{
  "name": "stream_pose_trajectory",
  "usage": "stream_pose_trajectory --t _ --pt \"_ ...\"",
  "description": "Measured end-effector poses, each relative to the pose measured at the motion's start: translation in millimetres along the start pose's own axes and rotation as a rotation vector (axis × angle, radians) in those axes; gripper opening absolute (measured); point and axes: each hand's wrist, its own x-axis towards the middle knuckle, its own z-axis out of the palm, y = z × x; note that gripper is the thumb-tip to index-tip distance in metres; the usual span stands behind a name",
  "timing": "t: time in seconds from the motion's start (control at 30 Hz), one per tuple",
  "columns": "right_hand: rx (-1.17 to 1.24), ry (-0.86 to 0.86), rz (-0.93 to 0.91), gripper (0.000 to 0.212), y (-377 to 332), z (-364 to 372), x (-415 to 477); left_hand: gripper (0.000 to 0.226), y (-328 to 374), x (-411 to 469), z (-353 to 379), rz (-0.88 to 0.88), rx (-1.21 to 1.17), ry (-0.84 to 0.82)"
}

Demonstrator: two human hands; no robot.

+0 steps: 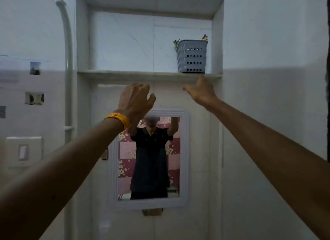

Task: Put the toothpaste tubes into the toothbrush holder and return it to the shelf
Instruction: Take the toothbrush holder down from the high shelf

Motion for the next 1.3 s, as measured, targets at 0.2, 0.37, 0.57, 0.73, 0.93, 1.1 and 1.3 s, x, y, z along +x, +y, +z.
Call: stream_pose_trajectory --t 0.2,0.37,0.57,0.73,0.93,1.1,1.3 --pt "0.024 0.197 0.072 0.094 -14 11 79 0.041 -32 71 41 0.045 -0.029 0.104" --pt "0.066 0.285 0.120 0.106 -16 26 127 0.058 -60 121 78 0.001 0.097 -0.065" --pt "0.031 0.360 0.202 0.131 -15 37 161 0.077 -65 134 100 0.009 0.164 0.015" --pt "0.049 0.378 0.229 0.133 -19 39 164 0.080 -66 135 97 0.014 0.170 -0.030" --pt "0.144 0.392 0.199 0.121 -25 30 151 0.069 -58 131 91 -0.044 0.149 -0.082" --pt "0.209 0.434 0.143 0.115 -36 17 127 0.064 -50 119 85 -0.087 0.115 -0.132" --pt "0.279 0.497 0.041 0.119 -37 6 88 0.062 -47 86 77 -0.027 0.038 -0.088"
